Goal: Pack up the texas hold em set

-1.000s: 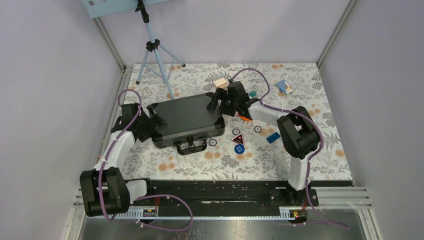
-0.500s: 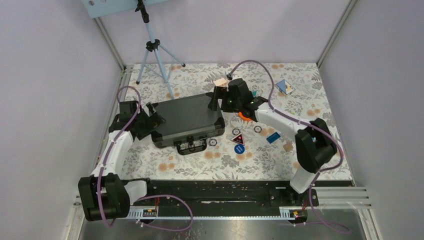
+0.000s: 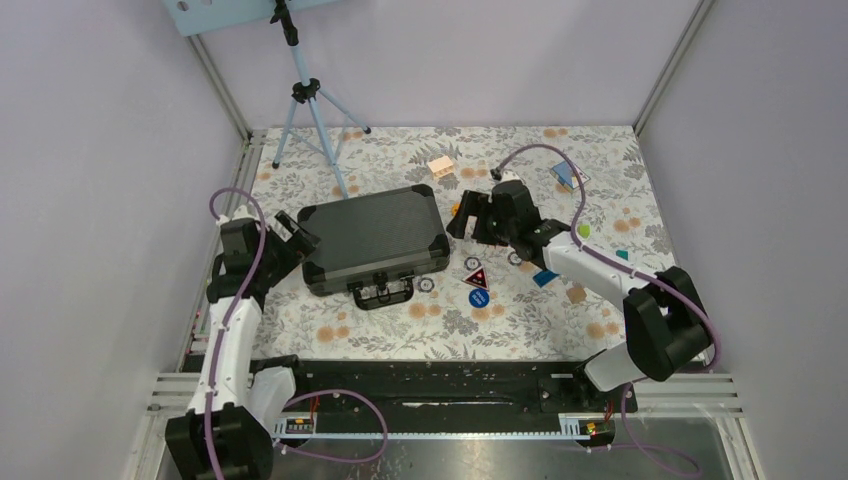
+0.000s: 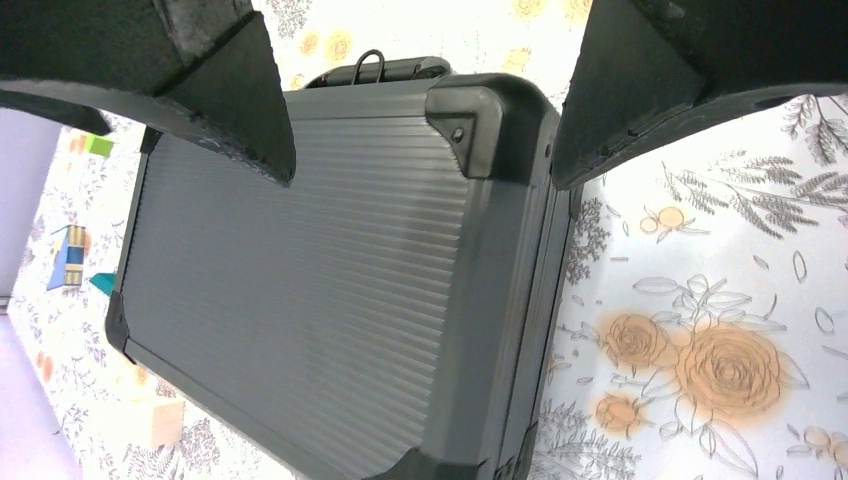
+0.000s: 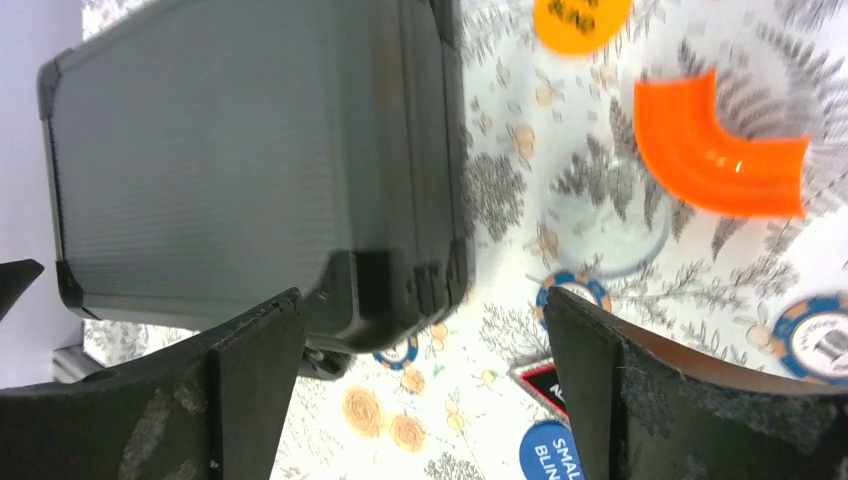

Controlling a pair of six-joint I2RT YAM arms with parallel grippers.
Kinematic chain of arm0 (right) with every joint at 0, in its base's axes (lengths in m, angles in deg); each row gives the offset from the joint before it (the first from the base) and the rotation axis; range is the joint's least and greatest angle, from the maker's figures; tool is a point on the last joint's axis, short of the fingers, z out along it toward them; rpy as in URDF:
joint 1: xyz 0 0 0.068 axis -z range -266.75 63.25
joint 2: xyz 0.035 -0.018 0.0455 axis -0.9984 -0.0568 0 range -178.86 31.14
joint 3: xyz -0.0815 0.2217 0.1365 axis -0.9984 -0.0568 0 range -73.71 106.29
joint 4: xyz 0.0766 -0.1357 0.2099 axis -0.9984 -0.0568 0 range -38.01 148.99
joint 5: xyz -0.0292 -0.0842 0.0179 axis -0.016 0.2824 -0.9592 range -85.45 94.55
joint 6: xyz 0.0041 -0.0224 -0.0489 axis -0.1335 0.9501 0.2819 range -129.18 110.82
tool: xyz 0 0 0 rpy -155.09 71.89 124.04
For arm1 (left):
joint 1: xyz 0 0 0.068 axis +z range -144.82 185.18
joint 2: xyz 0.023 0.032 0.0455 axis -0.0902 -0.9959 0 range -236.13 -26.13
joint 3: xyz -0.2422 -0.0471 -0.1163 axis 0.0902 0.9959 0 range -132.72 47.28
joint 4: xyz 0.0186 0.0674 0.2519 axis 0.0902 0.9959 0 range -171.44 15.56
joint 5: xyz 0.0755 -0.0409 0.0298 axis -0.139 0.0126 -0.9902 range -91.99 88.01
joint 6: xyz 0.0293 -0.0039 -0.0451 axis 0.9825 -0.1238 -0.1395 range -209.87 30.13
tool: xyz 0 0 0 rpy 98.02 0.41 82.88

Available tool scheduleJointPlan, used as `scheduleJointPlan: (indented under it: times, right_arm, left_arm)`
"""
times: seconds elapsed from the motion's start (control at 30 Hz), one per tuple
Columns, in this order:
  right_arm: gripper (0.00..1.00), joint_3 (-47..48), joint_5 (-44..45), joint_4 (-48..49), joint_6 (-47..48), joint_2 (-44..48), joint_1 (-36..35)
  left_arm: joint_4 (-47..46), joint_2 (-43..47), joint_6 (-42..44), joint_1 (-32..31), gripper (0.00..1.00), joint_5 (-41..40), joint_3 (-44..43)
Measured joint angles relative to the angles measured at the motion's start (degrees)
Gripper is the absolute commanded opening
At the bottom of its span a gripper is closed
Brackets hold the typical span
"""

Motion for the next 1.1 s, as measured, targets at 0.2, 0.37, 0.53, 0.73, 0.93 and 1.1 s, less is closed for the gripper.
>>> scheduleJointPlan:
  times: [0.2,0.37,0.53,0.73,0.93,1.1]
  right_arm:
    - [0.94,-6.4,-7.6,7.0,-6.9,-2.3,2.3]
    - [0.93,-6.9,-12.5,14.3,-12.0,-5.4,2.4]
    - [0.92,-6.9,-15.7,19.5,-16.2,-8.9,2.4]
    - [0.92,-7.0,-16.8,21.0,-18.4,-11.6,2.4]
    - [0.91,-6.9,-18.1,21.8,-19.3,-12.7,2.4]
    - [0.9,-6.9,-19.2,22.8,-19.9,-13.2,2.4]
  left_arm:
    - [-4.3,3.6,-3.3,2.1,0.99,3.5,6.9]
    - [-7.9,3.9,-5.1,2.9,0.99,5.8,9.8]
    - [-9.9,3.7,-6.0,3.7,0.99,7.1,10.9]
    - [-10.9,2.0,-6.0,4.1,0.99,8.0,10.9]
    - [-10.3,-0.1,-5.7,4.1,0.99,8.0,10.9]
    - [-8.9,-0.5,-5.0,4.2,0.99,8.1,10.8]
